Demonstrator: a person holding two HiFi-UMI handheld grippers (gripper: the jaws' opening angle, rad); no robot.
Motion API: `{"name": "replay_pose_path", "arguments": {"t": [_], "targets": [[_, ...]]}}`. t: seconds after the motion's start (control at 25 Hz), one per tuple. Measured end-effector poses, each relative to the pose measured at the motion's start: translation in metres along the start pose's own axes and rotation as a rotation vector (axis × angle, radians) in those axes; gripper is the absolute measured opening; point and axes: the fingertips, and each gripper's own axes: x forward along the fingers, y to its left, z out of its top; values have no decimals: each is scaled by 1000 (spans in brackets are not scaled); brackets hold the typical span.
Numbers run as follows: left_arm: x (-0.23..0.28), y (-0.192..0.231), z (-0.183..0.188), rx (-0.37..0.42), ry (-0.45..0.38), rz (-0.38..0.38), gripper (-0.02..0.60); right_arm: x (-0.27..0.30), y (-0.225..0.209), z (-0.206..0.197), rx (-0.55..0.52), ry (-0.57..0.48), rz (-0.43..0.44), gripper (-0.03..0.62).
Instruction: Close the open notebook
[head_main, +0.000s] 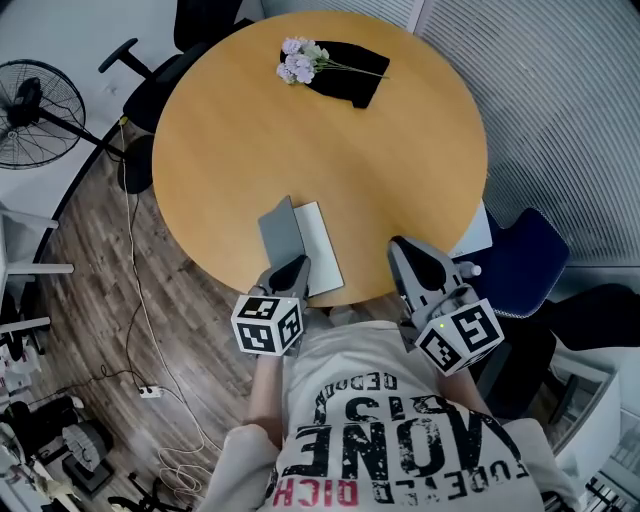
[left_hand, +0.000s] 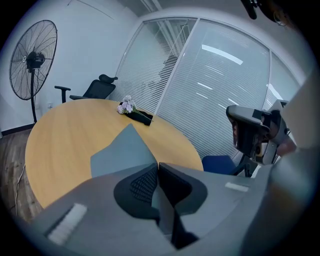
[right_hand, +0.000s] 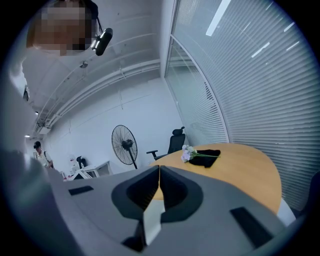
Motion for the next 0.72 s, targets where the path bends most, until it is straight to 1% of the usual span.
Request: {"name": "replay_pose_path", "arguments": {"t": [0.4, 0.72], "targets": [[18, -6, -9, 9, 5, -5, 23, -2, 4, -7, 5, 13, 5, 12], [33, -10, -16, 21, 14, -2, 24, 2, 10, -7, -5, 25, 27, 12]]}}
